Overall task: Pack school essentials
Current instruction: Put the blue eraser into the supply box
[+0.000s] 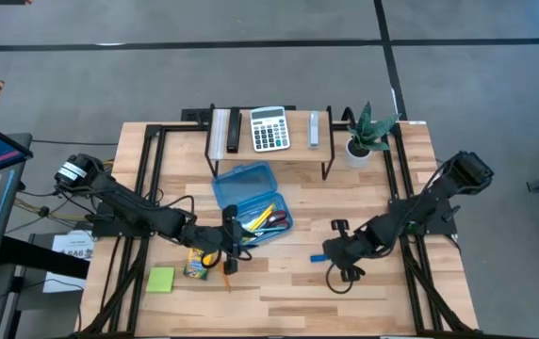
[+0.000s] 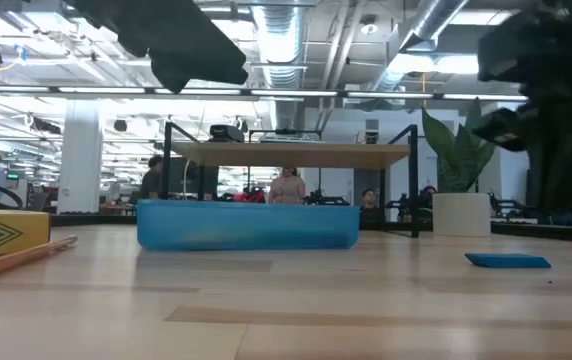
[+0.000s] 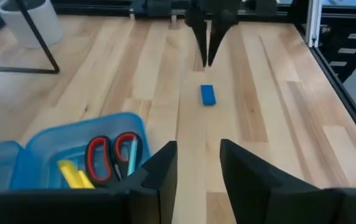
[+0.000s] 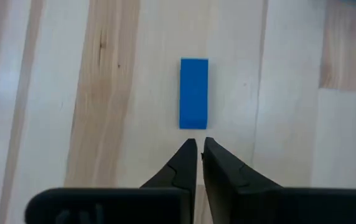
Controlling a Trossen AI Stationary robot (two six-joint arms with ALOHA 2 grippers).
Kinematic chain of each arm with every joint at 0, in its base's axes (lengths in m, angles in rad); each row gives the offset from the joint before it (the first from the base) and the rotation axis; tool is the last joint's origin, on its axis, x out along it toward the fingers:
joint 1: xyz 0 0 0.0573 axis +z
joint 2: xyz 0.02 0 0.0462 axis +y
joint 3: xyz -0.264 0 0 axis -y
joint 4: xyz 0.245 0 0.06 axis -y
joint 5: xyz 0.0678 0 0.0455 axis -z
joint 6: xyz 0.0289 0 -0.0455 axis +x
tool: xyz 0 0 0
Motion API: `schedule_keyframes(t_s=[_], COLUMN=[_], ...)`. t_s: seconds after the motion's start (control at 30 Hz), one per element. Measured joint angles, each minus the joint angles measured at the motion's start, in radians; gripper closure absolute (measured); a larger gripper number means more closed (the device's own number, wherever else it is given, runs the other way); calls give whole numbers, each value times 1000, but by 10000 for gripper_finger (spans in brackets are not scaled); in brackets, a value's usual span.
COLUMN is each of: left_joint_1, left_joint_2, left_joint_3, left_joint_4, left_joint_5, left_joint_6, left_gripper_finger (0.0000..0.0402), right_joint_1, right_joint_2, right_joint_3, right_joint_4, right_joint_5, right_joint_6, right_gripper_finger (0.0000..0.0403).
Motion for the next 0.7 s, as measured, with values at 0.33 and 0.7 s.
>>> schedule_keyframes(t_s=[0.33,0.7], left_joint_1=[2,33], left_joint_2=[229,367], left_joint_3=[72,193], left_joint_4=[173,171], left_joint_5=[50,113], left_joint_6=[187,234], left_gripper_finger=[297,297], right_joint_1=[-10,-19], right_joint_2=[20,162], right_joint_3=[-13,-11], right_joint_4=[89,165], right_joint_5=[4,7], right_joint_6=[17,18], right_gripper_finger=[244,155])
